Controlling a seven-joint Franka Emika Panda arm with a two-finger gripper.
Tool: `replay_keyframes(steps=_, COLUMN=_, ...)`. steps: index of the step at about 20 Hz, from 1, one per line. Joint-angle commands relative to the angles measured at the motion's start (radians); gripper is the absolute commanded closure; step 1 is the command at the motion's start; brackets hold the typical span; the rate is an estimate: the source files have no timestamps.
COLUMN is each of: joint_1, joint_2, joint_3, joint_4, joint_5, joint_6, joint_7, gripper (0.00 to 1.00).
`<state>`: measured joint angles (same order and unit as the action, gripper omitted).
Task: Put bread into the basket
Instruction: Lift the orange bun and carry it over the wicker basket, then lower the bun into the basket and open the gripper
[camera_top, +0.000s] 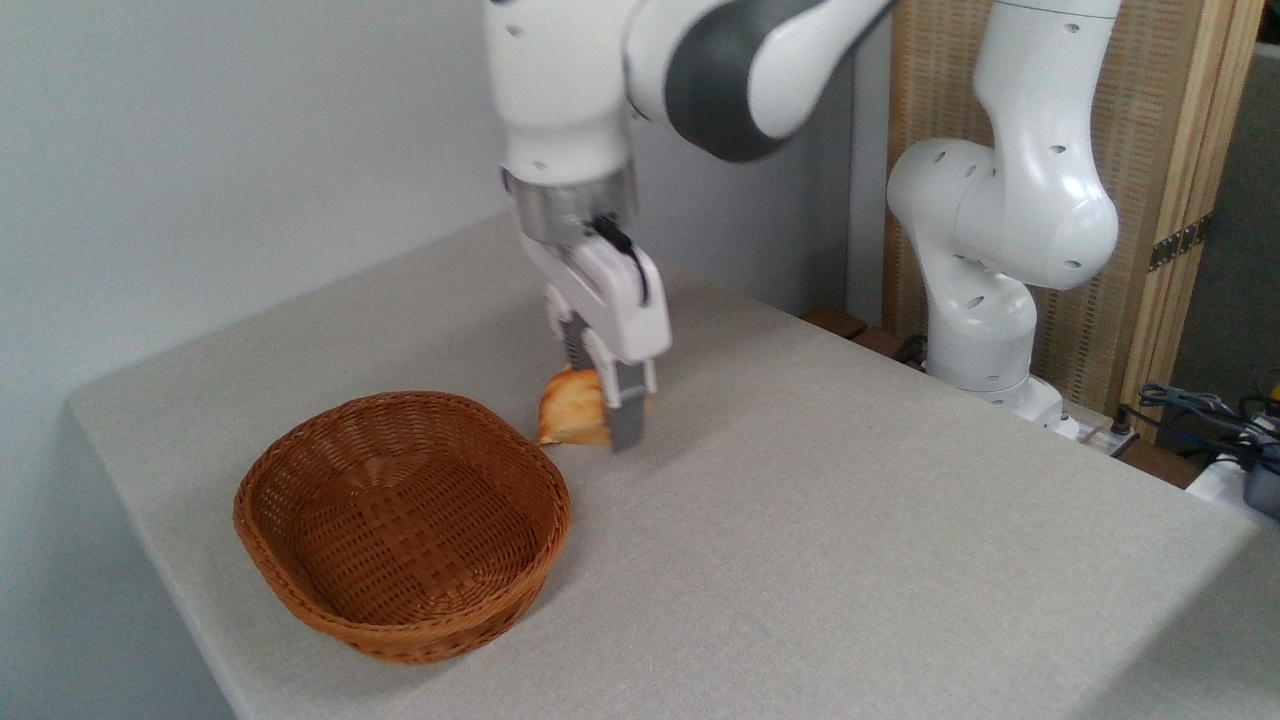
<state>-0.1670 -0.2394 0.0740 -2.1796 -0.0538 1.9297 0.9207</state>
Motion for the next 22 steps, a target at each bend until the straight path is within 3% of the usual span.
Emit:
replay_keyframes(steps=1, joint_1=-0.011, joint_2=0.153, joint_3=0.015, joint_4=0.222, joint_5=-0.081, joint_6=-0.078, joint_7=0.01, gripper=0.45)
replay_keyframes(steps=6, joint_1=-0.011, joint_2=0.223, joint_3=0.015, joint_4=0.271, joint_5=-0.167, joint_6=-0.026, joint_7=0.004, gripper=0.45)
replay_keyframes(steps=10, joint_1=-0.009, joint_2=0.271, joint_3=0.016, joint_4=0.27, joint_5=-0.296, joint_6=0.129, joint_7=-0.038, gripper=0.45)
replay_keyframes(steps=15, joint_1=-0.009, joint_2=0.31, joint_3=0.015, joint_4=0.268, joint_5=-0.302, joint_6=0.213, joint_7=-0.062, gripper=0.42)
replay_keyframes(steps=17, joint_1=-0.006, joint_2=0.324, joint_3=0.015, joint_4=0.265, joint_5=-0.305, joint_6=0.218, joint_7=-0.062, gripper=0.31)
replay_keyframes(steps=22, joint_1=-0.003, joint_2=0.364, joint_3=0.016, joint_4=0.265, joint_5=-0.36, joint_6=0.271, joint_7=-0.059, gripper=0.3)
